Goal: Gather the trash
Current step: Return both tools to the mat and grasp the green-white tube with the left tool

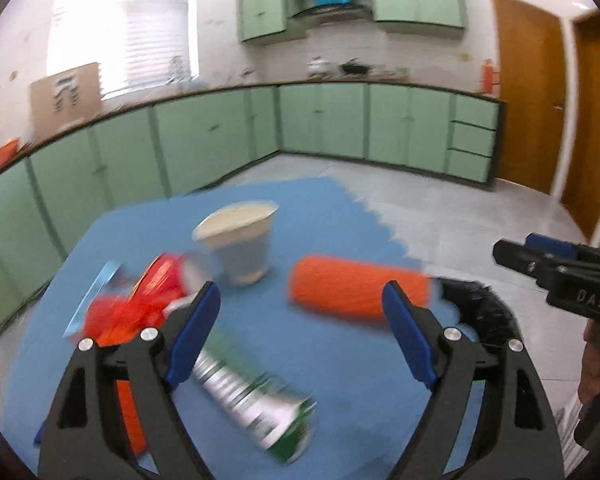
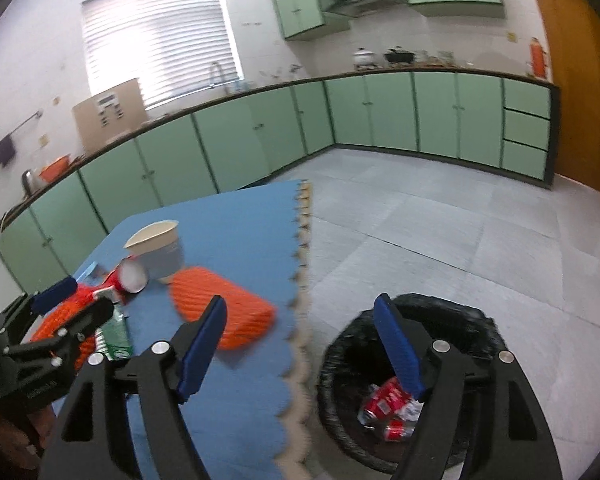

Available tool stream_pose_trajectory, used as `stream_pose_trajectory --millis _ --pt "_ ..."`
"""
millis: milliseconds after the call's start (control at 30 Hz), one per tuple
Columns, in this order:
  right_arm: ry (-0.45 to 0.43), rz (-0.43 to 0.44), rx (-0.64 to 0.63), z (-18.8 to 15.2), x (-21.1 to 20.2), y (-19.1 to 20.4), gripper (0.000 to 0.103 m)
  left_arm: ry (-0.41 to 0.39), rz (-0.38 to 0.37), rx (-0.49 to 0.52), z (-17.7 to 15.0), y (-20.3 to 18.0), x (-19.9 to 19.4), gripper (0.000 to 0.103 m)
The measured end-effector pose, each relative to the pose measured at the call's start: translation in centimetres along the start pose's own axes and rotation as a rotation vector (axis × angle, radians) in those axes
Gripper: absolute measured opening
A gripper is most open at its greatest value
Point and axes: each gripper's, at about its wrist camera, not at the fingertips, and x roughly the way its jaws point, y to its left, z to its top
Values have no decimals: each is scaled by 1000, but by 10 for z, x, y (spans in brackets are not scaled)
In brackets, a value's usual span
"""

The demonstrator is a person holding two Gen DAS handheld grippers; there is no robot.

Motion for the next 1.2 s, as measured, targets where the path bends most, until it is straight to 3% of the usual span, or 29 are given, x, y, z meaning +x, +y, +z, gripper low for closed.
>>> stream_pose_trajectory --millis 100,367,600,767,833,900,967,1067,1200 --pt "20 14 -23 -8 8 17 74 32 36 -54 -13 17 -2 81" --pt "47 29 -46 -17 19 29 74 102 35 -128 -35 20 14 80" --pt "58 29 -42 -17 25 26 74 79 153 -148 -46 20 14 81" --pt "66 40 -48 -19 31 28 74 128 135 -190 -53 29 26 80" --pt "71 42 -53 -20 33 29 74 134 123 -204 -52 30 28 77" --pt "79 47 -58 -20 36 29 74 143 86 -224 -52 32 30 64" --pt "86 54 -62 -20 39 29 74 155 72 -248 -53 33 33 61" --pt "95 63 -74 -19 44 31 74 163 37 -299 -53 40 36 47" --pt "111 74 -93 -17 51 35 74 163 36 -324 -51 44 37 45"
